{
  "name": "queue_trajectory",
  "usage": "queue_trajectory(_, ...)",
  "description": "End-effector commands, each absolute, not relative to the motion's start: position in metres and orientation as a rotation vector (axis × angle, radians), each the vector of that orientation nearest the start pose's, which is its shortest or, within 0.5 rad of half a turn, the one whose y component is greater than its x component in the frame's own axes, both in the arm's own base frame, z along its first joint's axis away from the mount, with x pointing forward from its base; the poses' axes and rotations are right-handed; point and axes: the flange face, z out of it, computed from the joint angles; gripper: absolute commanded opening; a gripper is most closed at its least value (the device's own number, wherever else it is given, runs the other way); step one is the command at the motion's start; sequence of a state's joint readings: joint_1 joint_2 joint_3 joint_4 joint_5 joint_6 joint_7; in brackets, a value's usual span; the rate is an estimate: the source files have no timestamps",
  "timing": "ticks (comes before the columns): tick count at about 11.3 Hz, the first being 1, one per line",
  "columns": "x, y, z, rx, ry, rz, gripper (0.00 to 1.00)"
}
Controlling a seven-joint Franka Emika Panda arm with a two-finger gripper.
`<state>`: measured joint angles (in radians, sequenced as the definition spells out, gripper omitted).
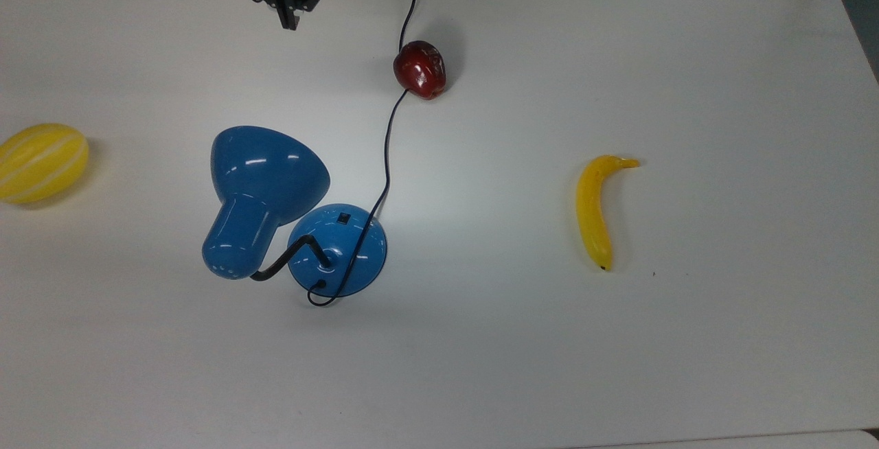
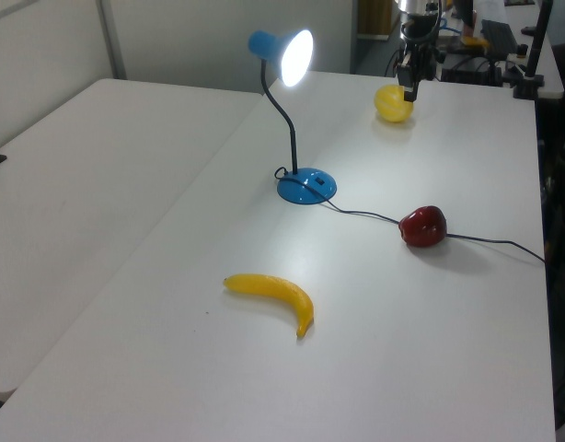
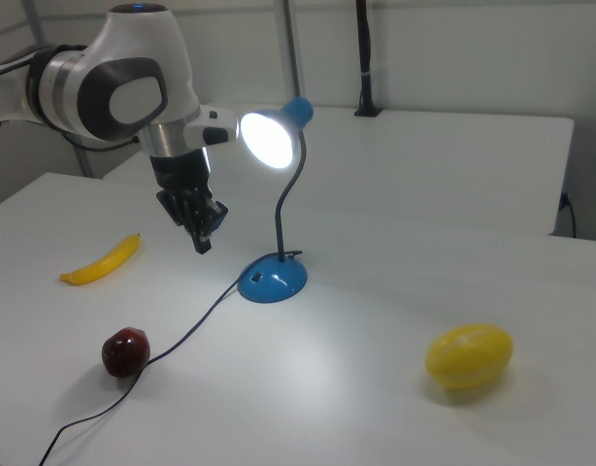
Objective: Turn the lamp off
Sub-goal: 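Move the gripper down toward the switch on the blue lamp base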
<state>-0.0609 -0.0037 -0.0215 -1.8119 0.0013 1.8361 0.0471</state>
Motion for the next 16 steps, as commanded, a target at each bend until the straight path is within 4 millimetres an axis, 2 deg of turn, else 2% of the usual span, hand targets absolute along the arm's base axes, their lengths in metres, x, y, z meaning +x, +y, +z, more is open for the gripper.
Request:
queue_trajectory(1, 0.567, -0.044, 0.533, -3.103, 0.191, -0.092, 0.0)
queue_trajectory(5, 0.59, -0.038, 0.511, -3.09, 0.203, -0.198, 0.0)
queue_trajectory(8, 0.614, -0.031, 0.48, -3.062, 0.207, -0.264, 0.0)
queue_trajectory(9, 0.622, -0.03, 0.468, -3.059, 0.207, -0.295, 0.0)
queue_trajectory(12, 0.653, -0.016, 0.413, -3.052, 0.178, -0.407, 0.0)
queue_trajectory(14, 0.67, -0.013, 0.388, -3.044, 0.176, -0.482, 0.0)
queue_trajectory(16, 0.683, -0.011, 0.37, -3.044, 0.173, -0.482, 0.0)
